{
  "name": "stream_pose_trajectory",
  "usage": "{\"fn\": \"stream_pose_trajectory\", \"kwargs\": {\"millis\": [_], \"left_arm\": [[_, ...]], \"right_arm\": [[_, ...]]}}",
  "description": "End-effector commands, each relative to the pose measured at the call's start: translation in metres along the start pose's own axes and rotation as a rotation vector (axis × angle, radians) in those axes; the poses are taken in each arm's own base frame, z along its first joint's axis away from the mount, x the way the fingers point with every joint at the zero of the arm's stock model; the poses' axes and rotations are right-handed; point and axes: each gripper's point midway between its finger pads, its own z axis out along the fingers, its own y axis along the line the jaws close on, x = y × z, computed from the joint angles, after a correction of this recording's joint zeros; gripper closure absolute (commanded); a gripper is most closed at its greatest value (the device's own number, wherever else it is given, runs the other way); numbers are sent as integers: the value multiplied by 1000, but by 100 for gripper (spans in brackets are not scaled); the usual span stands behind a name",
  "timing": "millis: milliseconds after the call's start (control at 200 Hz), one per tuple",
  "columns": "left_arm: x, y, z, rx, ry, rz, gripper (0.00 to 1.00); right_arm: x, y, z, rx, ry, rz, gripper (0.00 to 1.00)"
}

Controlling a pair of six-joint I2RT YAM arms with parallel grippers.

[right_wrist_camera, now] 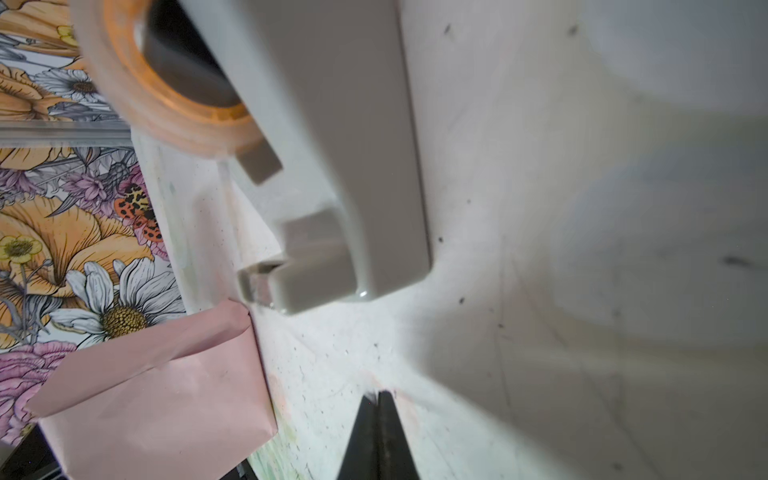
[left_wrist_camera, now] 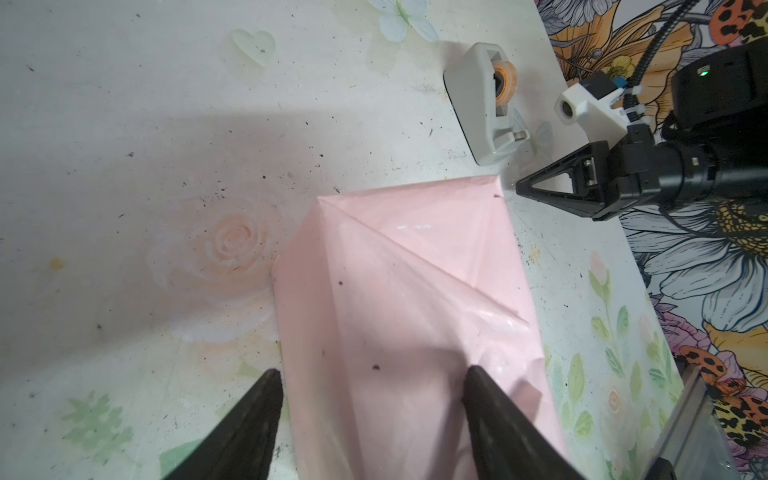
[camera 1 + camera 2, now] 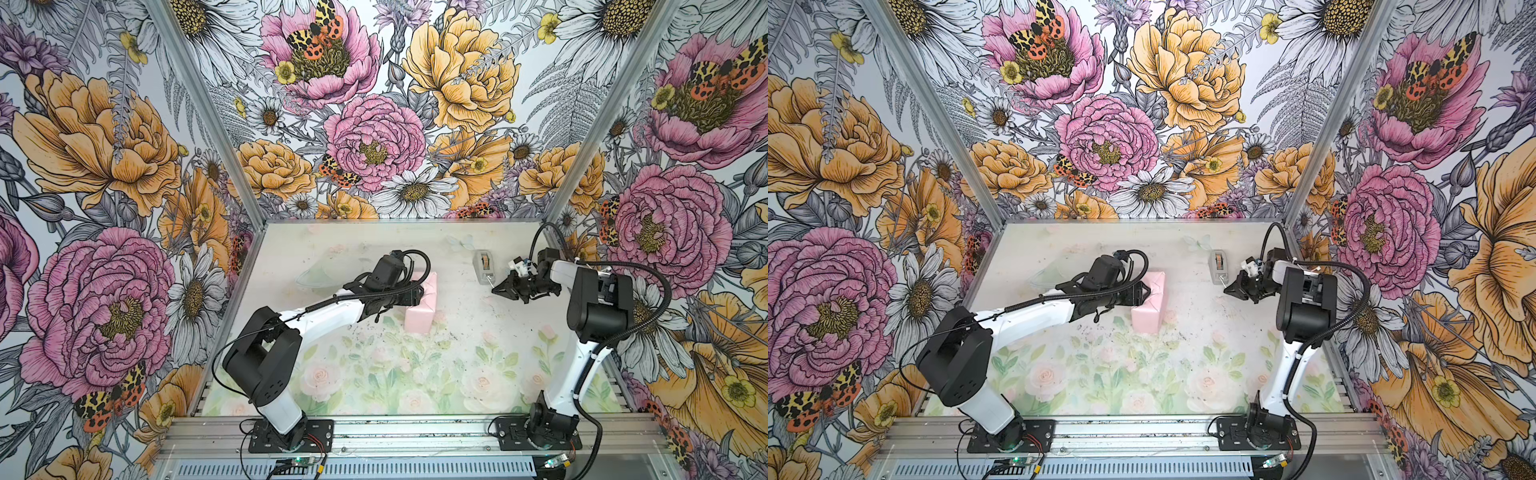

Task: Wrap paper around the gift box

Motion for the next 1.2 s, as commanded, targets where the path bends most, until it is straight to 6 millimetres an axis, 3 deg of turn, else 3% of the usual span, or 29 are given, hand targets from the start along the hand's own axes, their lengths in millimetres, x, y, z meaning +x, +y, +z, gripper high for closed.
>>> {"fn": "stream_pose_trajectory", "kwargs": {"millis": [0, 280, 420, 555, 791, 1011, 1191], "left_arm": [[51, 36, 8, -140, 162, 33, 30], [52, 38, 7, -148, 162, 33, 30], [51, 38, 6, -149, 159, 36, 30], [51, 38, 6, -149, 158, 36, 30], [53, 38, 8, -146, 168, 36, 30], [53, 37, 9, -145, 169, 37, 30], [53, 37, 9, -145, 168, 39, 30]], "right_arm": [[0, -21, 2, 118, -20, 59, 100], [-9, -30, -8, 193, -96, 91, 100], [-10, -13, -15, 142, -114, 54, 100], [-5, 30, -37, 28, -148, -63, 100], [26, 119, -67, -195, -162, -272, 100], [66, 196, -49, -309, -41, -490, 100], [99, 241, -24, -325, 103, -642, 100]]}}
